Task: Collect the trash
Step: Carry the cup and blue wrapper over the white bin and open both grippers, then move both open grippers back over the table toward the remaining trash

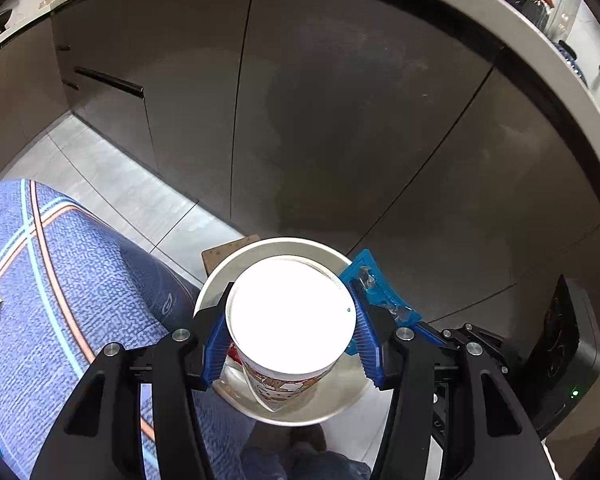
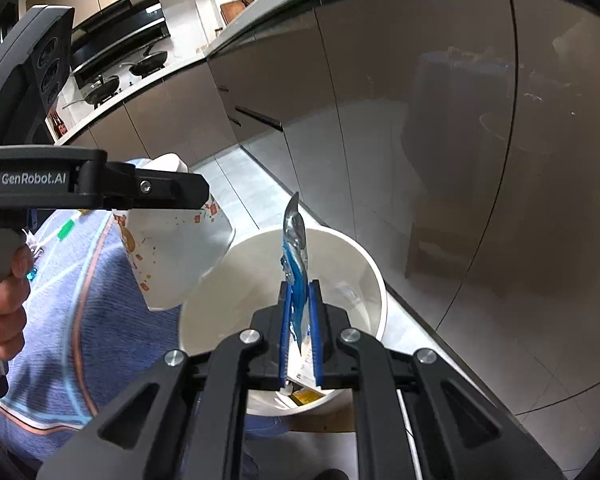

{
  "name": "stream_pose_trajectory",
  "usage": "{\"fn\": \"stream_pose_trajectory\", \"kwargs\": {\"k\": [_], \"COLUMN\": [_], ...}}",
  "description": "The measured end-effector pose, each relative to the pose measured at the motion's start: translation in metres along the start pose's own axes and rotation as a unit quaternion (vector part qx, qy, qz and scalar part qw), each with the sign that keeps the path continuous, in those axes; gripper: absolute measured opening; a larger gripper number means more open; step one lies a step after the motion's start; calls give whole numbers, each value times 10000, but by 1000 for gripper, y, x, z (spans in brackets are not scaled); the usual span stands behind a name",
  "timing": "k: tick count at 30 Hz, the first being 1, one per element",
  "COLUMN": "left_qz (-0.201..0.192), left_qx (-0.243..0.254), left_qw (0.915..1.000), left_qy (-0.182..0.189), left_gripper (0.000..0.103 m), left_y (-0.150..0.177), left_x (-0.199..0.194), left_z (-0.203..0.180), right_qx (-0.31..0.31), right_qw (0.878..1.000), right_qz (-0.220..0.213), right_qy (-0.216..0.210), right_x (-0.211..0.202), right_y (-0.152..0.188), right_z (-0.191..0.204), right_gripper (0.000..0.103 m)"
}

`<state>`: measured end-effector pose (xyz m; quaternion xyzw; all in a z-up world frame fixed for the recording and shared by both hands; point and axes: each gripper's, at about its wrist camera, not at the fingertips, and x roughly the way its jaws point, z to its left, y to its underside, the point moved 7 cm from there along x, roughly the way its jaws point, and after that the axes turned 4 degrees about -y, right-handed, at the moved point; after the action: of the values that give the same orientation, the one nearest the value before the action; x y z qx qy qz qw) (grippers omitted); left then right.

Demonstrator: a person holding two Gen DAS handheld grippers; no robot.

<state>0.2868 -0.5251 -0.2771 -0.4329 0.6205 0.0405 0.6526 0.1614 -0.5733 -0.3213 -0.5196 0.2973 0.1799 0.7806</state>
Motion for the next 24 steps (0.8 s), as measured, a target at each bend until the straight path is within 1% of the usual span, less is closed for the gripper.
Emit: {"fn": "stream_pose_trajectory", "kwargs": {"k": [3, 7, 8, 9, 11, 12, 13, 14, 15, 16, 17, 18, 19, 20, 22, 24], "left_qz": [78, 122, 110, 70, -66, -115, -129, -146, -187, -276, -347, -455, -480, -476, -466, -484], "left_qx": [-6, -64, -85, -108, -175, -211, -233, -267, -307, -355, -386, -434, -459, -494, -546, -588], "left_qw": [10000, 9998, 9998, 9998, 9995, 9994, 9994, 9994, 9992, 9988, 9985, 9978, 9976, 9975, 9973, 9969], "left_qy": [-46, -116, -130, -168, -265, -252, -221, -187, -184, -194, -200, -206, -194, -177, -181, -195], "left_gripper": [51, 53, 60, 70, 78, 79, 79, 83, 91, 93, 95, 95, 95, 95, 95, 95], "left_y": [2, 3, 2, 1, -3, -4, -5, -7, -8, -9, -10, -12, -12, -12, -10, -10], "left_x": [11, 20, 22, 21, 17, 15, 14, 12, 10, 6, 3, -2, -4, -7, -12, -16], "left_z": [3, 9, 10, 11, 15, 17, 17, 19, 20, 22, 23, 24, 24, 24, 24, 27], "right_qx": [12, 11, -15, -37, -108, -147, -180, -213, -228, -243, -263, -276, -295, -318, -355, -381], "right_qw": [10000, 9999, 9999, 9999, 9999, 9999, 9998, 9998, 9997, 9997, 9996, 9995, 9993, 9992, 9990, 9989], "right_qz": [90, 164, 160, 148, 89, 56, 28, -9, -41, -80, -129, -162, -209, -242, -253, -269], "right_qy": [15, 30, 34, 39, 51, 50, 39, 35, 38, 27, -2, -10, 3, 0, -65, -89], "right_x": [10, 17, 18, 18, 16, 15, 14, 12, 11, 10, 7, 4, 2, 0, -3, -4], "right_y": [1, 6, 6, 6, 6, 5, 5, 4, 4, 3, 3, 4, 3, 2, 2, -2], "right_z": [-5, -8, -8, -7, -6, -5, -4, -3, -3, -2, -1, 0, 1, 3, 6, 10], "right_gripper": [10, 13, 17, 25, 35, 36, 42, 47, 57, 64, 67, 75, 84, 88, 100, 100]}}
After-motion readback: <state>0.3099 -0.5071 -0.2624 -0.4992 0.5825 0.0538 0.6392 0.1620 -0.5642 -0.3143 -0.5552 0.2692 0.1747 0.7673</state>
